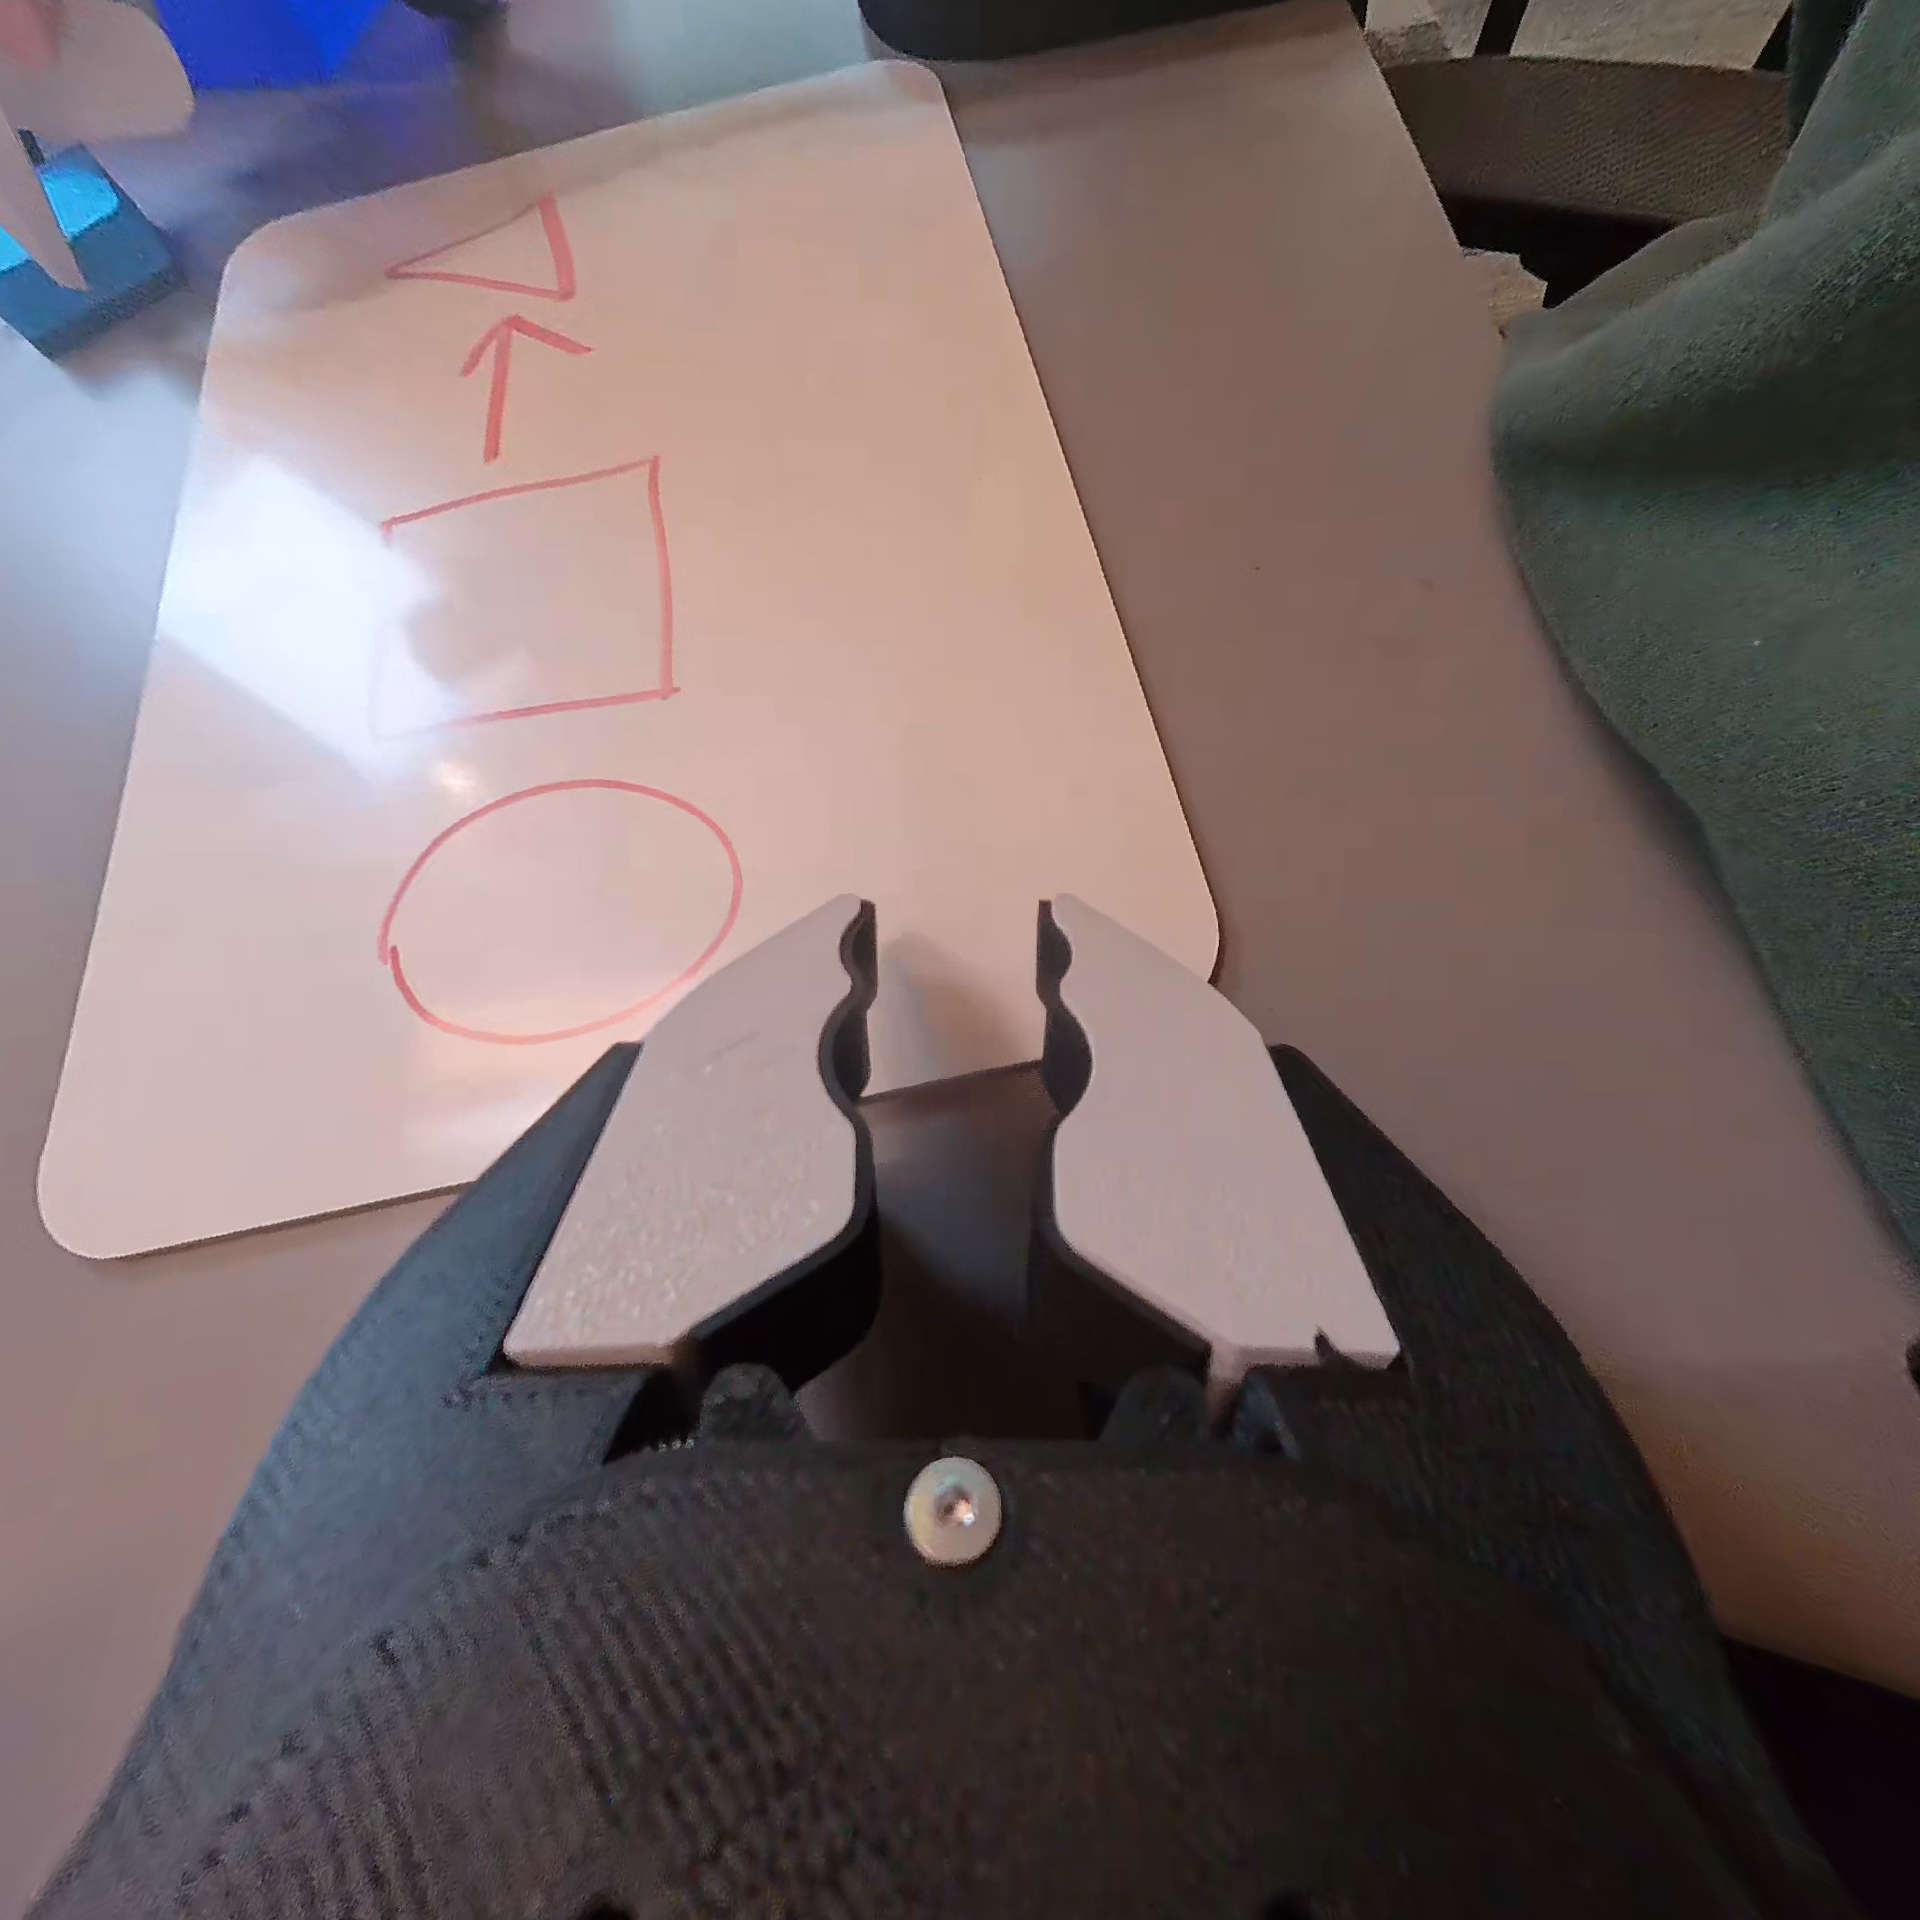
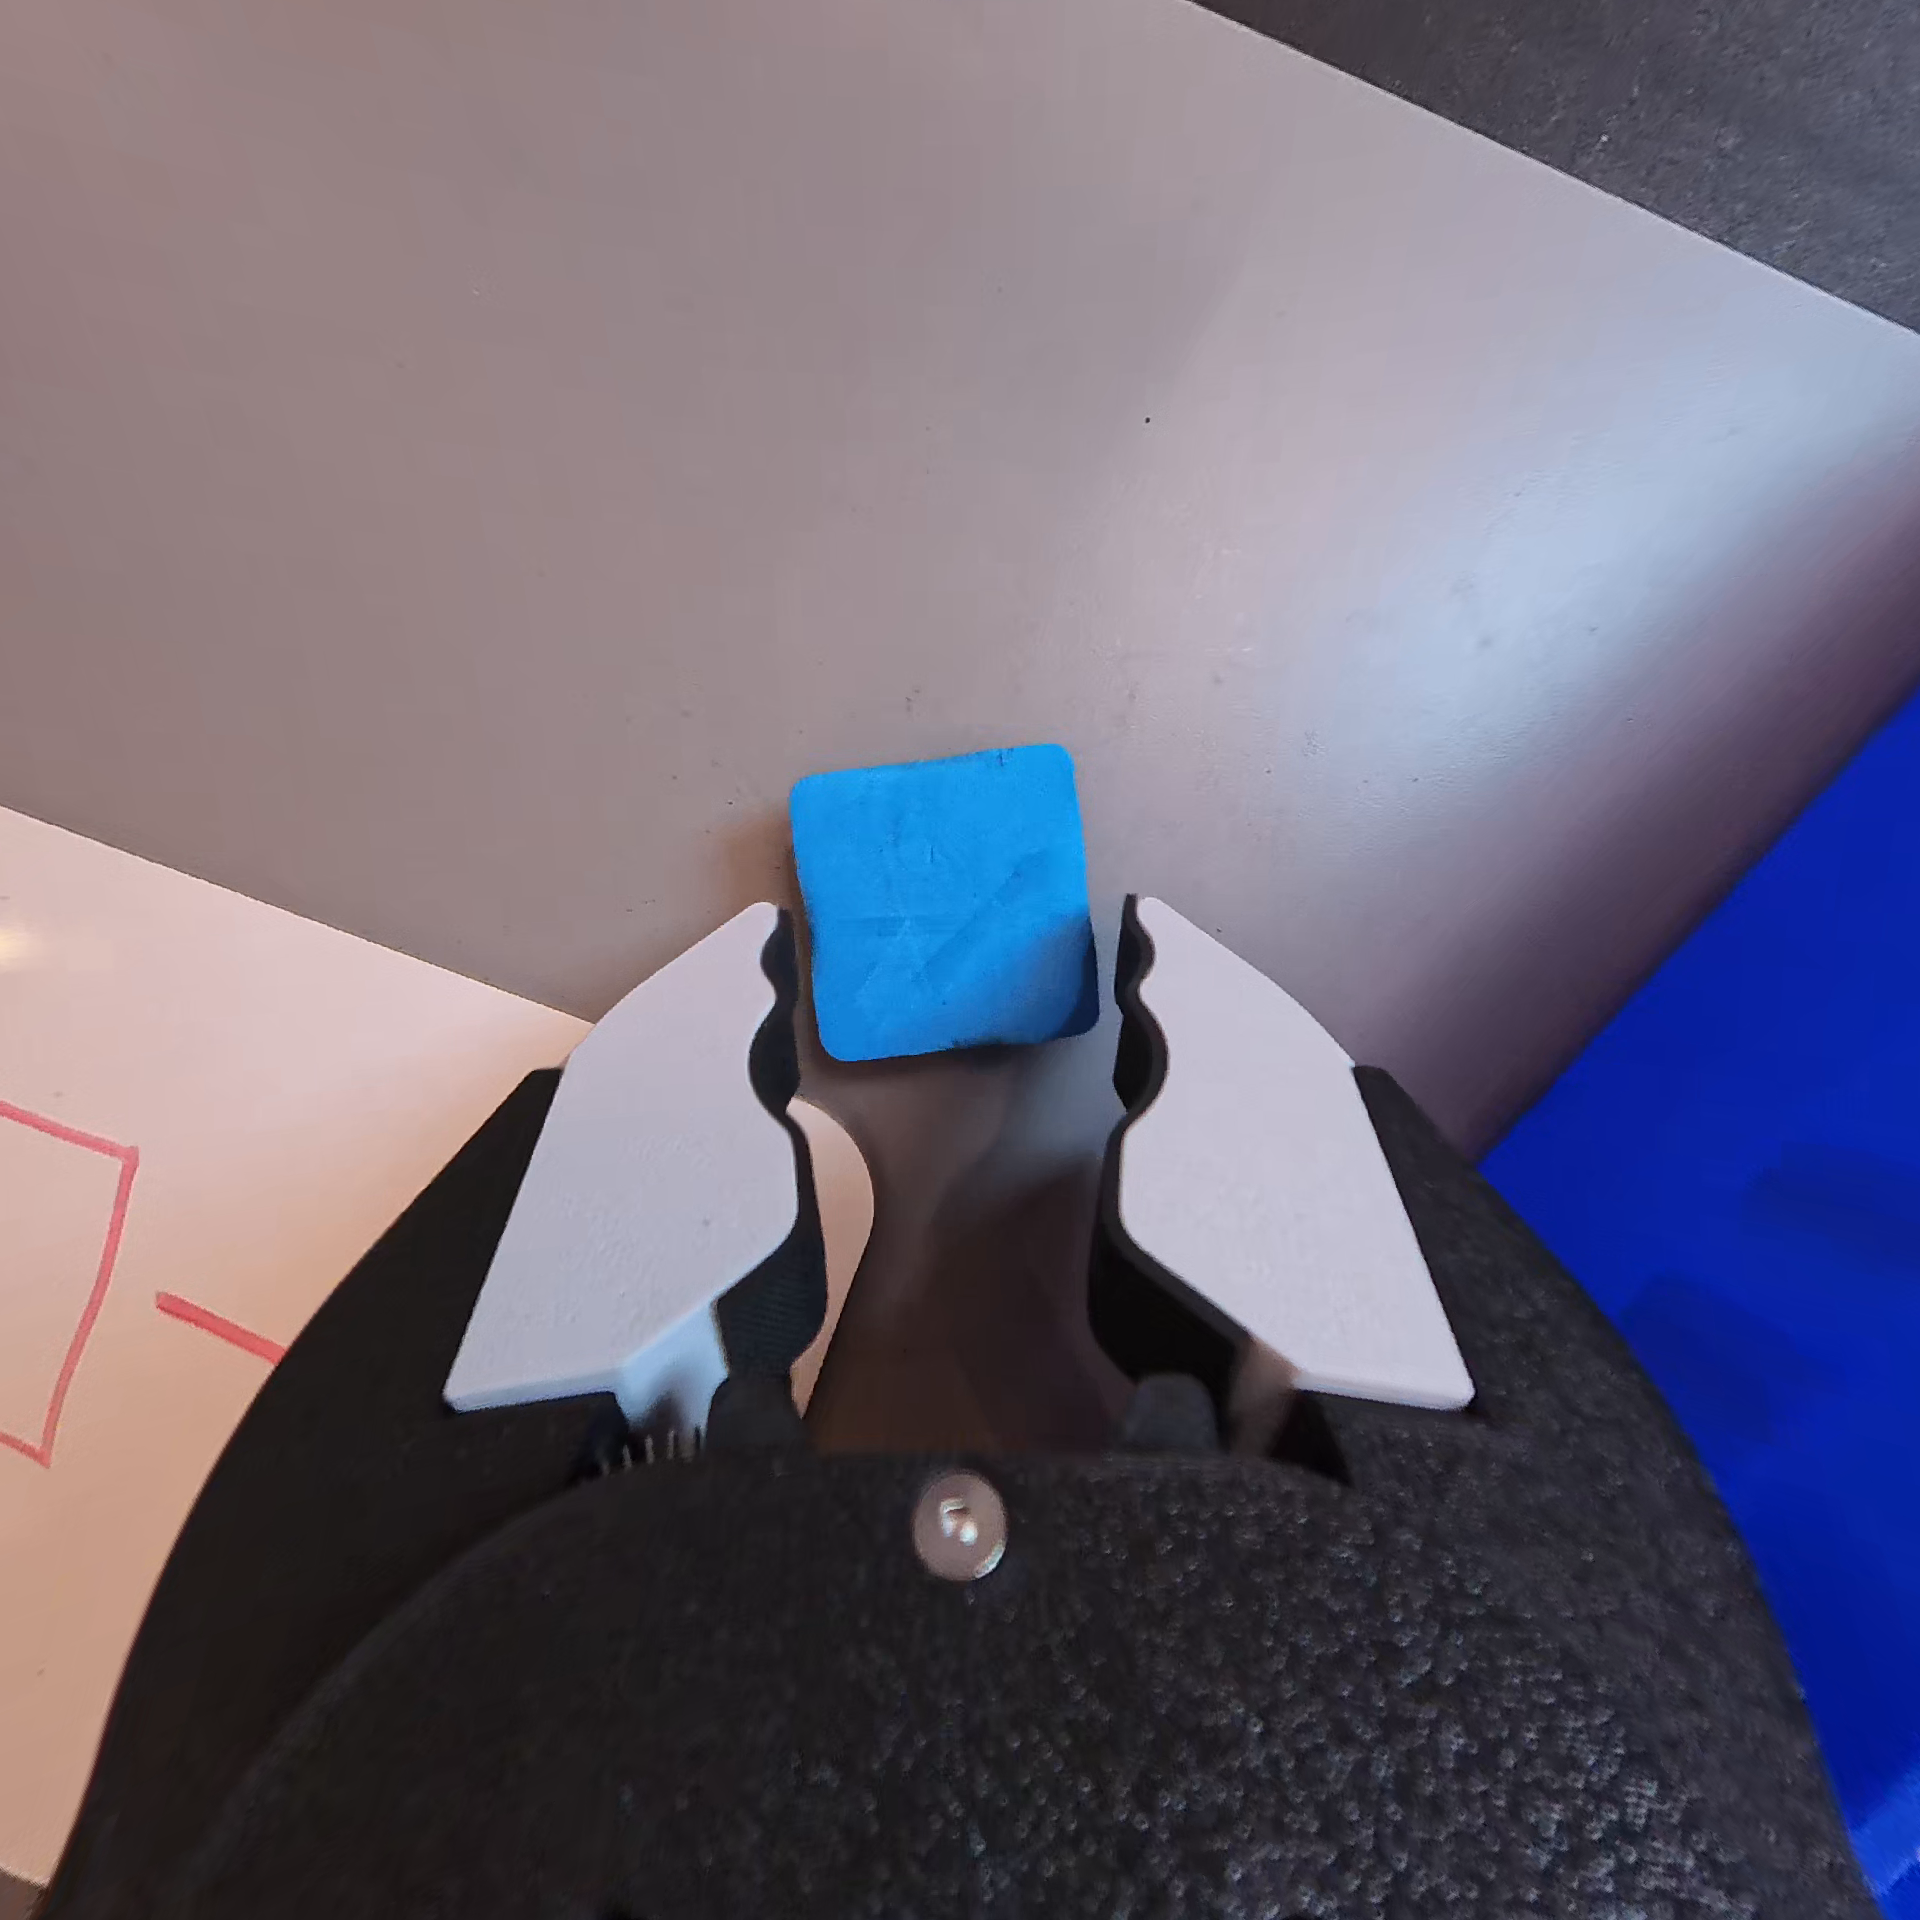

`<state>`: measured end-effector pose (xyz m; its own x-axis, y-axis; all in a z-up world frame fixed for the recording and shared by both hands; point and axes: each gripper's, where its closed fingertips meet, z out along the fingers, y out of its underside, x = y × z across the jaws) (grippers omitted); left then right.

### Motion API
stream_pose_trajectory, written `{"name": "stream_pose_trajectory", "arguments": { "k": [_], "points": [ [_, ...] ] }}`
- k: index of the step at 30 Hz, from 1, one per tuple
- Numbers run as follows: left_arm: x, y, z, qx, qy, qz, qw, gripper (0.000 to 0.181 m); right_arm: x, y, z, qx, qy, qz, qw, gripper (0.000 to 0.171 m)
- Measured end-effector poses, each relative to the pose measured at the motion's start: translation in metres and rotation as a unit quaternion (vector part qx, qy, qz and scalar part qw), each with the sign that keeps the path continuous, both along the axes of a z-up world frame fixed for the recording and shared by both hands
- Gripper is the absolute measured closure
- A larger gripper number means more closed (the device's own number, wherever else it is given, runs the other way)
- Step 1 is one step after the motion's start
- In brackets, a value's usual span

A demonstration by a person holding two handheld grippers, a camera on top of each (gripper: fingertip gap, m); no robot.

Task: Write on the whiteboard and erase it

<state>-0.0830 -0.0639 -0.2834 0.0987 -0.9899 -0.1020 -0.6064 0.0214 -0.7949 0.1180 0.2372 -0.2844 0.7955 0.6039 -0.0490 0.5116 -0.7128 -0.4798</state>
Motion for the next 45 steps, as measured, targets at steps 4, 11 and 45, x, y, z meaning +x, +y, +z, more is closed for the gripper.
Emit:
{"name": "stream_pose_trajectory", "arguments": {
  "k": [4,11,45],
  "points": [
    [0.000,-0.001,0.000,-0.006,-0.002,-0.003,1.000,0.151,0.000,-0.001,0.002,-0.003,0.012,-0.005,1.000,0.110],
    [0.000,-0.006,-0.003,-0.007,0.009,-0.020,1.000,0.152,-0.001,0.001,-0.001,0.005,0.012,0.001,1.000,0.119],
    [-0.001,-0.007,-0.006,0.050,0.041,-0.017,0.998,0.181,-0.027,-0.145,0.007,0.026,-0.001,0.195,0.981,0.124]
  ]
}}
